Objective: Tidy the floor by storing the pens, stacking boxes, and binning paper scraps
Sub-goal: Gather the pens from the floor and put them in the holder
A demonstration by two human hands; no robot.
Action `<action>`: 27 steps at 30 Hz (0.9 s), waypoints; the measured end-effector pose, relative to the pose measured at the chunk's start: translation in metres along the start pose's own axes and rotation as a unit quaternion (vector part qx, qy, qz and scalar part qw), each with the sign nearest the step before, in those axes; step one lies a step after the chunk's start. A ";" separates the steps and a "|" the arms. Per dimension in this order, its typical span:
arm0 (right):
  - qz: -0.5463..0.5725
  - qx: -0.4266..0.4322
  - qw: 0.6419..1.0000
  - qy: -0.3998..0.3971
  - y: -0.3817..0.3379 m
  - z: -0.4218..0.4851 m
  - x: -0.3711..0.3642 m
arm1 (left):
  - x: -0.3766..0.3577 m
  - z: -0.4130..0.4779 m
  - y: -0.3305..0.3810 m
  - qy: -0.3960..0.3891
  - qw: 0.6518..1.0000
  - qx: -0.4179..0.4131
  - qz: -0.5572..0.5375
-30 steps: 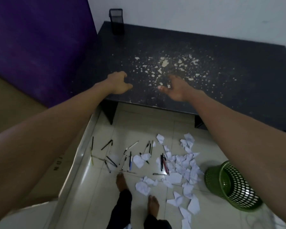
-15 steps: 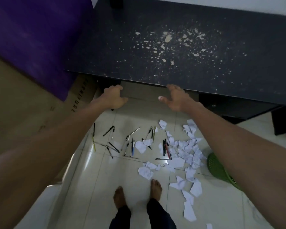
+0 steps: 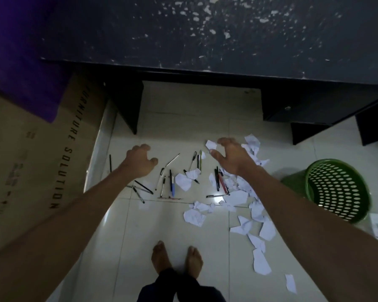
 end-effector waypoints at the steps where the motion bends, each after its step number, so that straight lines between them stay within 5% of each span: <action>1: 0.007 -0.009 1.000 -0.001 0.012 0.003 -0.015 | -0.013 0.007 -0.011 0.000 1.000 0.005 -0.005; 9: 0.063 -0.078 0.995 -0.024 0.114 0.002 -0.149 | -0.121 0.051 -0.103 0.007 0.998 0.062 -0.031; 27: 0.039 -0.122 0.991 0.027 0.253 0.121 -0.367 | -0.338 0.248 -0.191 0.012 0.999 0.030 -0.042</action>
Point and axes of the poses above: each hand's wrist, its own z-axis towards the middle knuckle, its own x-axis out of the back of the hand, y = z × x, the point moved 9 cm from there along z, towards the middle knuckle, and after that the axes turned 3 degrees about x, right-handed, at the moved point
